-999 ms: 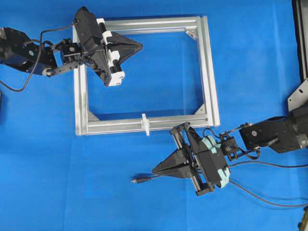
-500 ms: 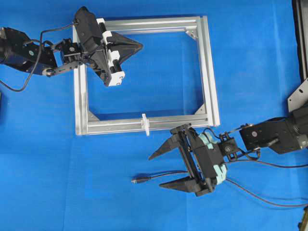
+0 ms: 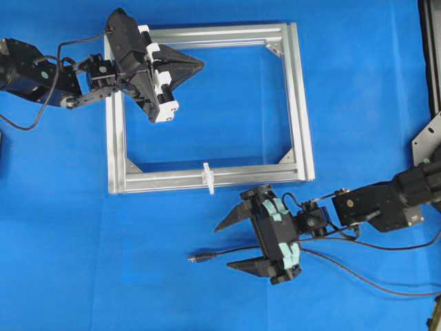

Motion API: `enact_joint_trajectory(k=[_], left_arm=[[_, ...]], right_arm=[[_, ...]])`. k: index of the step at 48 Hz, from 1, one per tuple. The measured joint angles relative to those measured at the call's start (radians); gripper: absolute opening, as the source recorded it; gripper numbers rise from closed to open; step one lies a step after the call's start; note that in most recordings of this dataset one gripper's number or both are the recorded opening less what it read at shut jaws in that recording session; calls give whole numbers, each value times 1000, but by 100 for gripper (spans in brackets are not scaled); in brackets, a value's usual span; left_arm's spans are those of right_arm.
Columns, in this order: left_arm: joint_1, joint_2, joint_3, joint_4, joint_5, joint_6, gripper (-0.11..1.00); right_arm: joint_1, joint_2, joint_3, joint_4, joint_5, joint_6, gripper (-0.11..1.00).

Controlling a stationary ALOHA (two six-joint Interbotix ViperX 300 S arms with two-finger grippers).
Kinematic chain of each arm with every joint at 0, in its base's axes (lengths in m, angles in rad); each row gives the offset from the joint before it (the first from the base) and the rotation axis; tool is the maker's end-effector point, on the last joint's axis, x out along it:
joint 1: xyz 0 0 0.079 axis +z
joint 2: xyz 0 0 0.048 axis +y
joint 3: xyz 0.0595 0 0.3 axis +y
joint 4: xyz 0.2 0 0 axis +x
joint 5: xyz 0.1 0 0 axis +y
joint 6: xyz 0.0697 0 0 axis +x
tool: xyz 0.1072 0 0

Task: Insert the wire through the string loop located in the center.
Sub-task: 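Lower the right gripper onto the black USB cable and close on it, then lift the USB cable with the right gripper, plug end pointing left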

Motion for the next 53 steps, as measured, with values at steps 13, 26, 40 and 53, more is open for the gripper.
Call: enact_joint_trajectory(k=[13,26,40,53], left_arm=[[0,-2,2,0,6,0,0],[6,0,3,0,6,0,0],[8,-2,5,0,8,0,0],[9,0,5,0,11,0,0]], right_arm=[[3,43,-9,28,38,2,74],[14,51,-23,29,44,0,58],[20,51,-21,25,6,-8,-2],[20,51,-20,25,-6,-8,-2]])
